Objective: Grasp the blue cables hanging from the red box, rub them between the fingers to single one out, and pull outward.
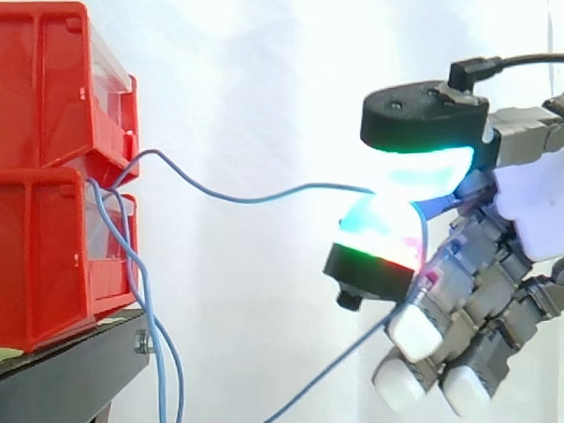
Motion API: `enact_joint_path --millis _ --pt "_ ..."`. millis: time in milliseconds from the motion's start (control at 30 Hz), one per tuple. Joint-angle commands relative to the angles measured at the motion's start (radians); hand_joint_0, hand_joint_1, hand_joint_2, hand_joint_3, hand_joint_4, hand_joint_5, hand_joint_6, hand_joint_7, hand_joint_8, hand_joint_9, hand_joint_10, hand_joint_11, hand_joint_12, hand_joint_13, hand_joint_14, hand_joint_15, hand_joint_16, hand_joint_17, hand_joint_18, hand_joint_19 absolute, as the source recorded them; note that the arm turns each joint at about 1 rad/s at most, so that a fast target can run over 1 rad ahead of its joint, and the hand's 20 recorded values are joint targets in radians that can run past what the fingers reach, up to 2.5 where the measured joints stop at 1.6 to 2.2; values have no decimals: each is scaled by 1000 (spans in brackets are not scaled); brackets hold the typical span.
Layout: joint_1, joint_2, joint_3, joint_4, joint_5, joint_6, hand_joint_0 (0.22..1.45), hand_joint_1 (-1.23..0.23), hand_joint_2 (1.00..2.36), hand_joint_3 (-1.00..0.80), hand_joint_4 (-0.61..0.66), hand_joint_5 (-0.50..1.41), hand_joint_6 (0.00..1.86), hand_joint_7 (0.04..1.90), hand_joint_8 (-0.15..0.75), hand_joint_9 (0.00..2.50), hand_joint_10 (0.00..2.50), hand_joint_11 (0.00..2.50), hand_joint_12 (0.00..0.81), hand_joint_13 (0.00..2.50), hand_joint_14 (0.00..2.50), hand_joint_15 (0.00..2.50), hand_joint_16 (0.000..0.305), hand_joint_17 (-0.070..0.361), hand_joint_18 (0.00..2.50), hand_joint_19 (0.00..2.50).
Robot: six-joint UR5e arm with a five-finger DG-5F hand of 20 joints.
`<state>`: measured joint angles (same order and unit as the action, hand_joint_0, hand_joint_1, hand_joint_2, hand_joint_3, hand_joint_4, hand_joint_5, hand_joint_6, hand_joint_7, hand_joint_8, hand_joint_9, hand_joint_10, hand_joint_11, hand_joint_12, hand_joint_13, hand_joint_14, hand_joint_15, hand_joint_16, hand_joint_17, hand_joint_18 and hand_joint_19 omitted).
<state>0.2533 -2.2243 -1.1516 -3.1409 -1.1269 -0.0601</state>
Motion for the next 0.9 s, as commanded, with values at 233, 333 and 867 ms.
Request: enact_joint_path --millis 233,333,867 --pt "1 0 -10 67 1 -1 590 -897 1005 33 -187 -68 913 1090 281 401 0 0 474 711 7 224 63 142 797 218" --pt "1 0 -11 67 1 -3 590 -898 1004 33 -222 -70 914 1071 257 332 0 0 472 678 6 196 64 144 774 211" --pt "1 0 -11 65 6 -3 592 -886 1003 32 -132 -69 913 1075 376 810 5 201 479 797 9 274 64 145 825 256"
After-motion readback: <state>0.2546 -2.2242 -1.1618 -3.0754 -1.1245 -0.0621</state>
